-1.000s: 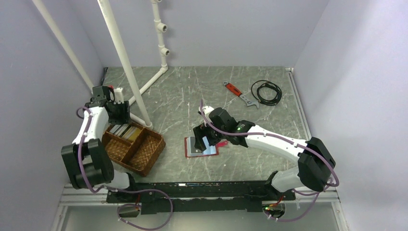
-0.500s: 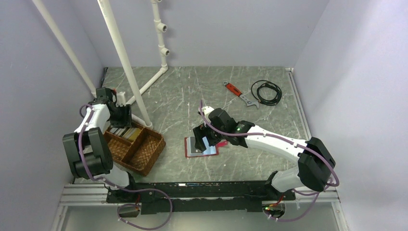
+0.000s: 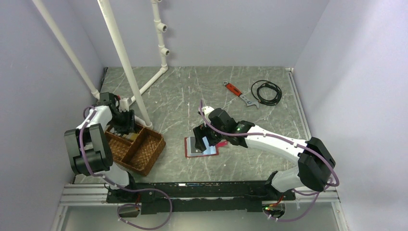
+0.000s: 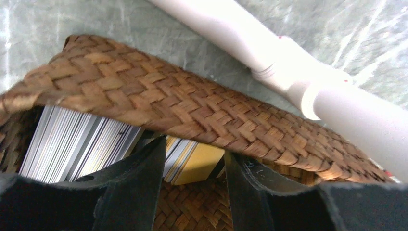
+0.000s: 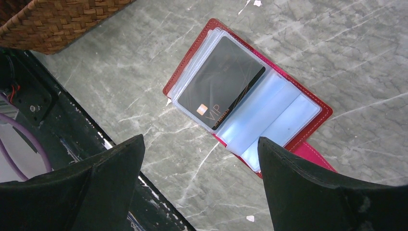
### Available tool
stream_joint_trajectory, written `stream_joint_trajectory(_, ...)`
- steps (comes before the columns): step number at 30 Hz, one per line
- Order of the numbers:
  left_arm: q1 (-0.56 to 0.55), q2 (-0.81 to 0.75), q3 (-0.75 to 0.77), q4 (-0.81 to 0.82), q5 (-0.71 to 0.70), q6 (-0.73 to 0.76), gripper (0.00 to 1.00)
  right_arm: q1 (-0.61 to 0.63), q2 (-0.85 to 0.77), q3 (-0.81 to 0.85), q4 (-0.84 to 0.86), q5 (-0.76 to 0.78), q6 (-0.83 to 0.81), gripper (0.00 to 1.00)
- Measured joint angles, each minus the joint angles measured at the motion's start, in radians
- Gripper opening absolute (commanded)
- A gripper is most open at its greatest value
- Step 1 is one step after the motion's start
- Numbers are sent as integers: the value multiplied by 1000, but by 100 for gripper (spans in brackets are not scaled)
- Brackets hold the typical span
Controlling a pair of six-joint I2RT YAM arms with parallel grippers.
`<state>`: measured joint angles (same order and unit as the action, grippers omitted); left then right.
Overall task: Put the credit cards into the card holder
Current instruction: Pick up the credit card from the storage box.
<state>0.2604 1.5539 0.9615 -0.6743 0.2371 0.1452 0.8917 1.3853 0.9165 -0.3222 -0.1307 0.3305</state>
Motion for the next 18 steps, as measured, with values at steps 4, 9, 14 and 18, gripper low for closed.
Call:
stream_joint_trajectory(4, 0, 50, 65, -55, 80, -1, 47, 0, 0, 0, 0, 2, 0, 90)
stream_joint_trajectory(9, 0, 134, 144, -140, 169, -9, 45, 0, 1, 0, -1, 3, -1, 90)
stream_joint_trajectory(14, -5, 129, 135, -148, 254, -51, 41, 0, 8, 0, -3, 5, -2, 90)
stream_joint_trajectory(18, -8, 64, 103, -129, 242, -89, 50, 0, 17, 0, -8, 19, -2, 90)
